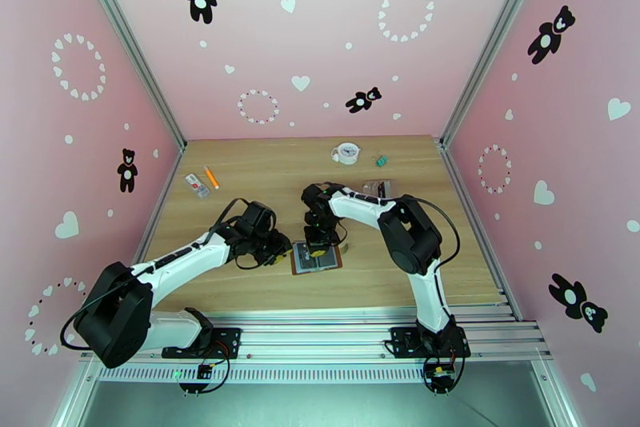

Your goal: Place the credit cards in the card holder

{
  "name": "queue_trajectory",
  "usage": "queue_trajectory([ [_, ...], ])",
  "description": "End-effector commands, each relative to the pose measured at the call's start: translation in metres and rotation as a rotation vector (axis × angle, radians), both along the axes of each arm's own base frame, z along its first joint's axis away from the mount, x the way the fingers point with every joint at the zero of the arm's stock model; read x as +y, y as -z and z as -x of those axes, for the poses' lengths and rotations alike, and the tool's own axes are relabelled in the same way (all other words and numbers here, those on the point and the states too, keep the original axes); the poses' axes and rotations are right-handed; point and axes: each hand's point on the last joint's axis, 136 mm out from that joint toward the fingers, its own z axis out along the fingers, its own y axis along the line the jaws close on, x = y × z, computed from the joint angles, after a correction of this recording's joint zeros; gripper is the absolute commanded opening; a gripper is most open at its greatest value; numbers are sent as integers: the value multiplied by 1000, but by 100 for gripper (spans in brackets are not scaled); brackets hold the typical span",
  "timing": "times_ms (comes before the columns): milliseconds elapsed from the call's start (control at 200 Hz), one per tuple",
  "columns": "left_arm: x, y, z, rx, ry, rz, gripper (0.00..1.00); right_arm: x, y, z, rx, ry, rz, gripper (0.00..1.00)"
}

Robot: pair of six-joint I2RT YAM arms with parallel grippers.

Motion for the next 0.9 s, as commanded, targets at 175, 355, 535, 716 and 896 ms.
queue_trajectory([
  [175,-6,10,-6,9,-8,-1,26,-11,18,13,34,-6,40,3],
  [355,-19,16,-8,3,-4,31,27,-19,26,18,32,-5,59,2],
  [535,-26,26,-10,8,38,-10,28,-22,31,22,39,3,64,2],
  [716,-26,30,-7,6,35,-16,31,-22,28,21,33,6,60,2],
  [896,-32,36,-8,11,59,-16,32,-22,28,21,30,11,59,2],
])
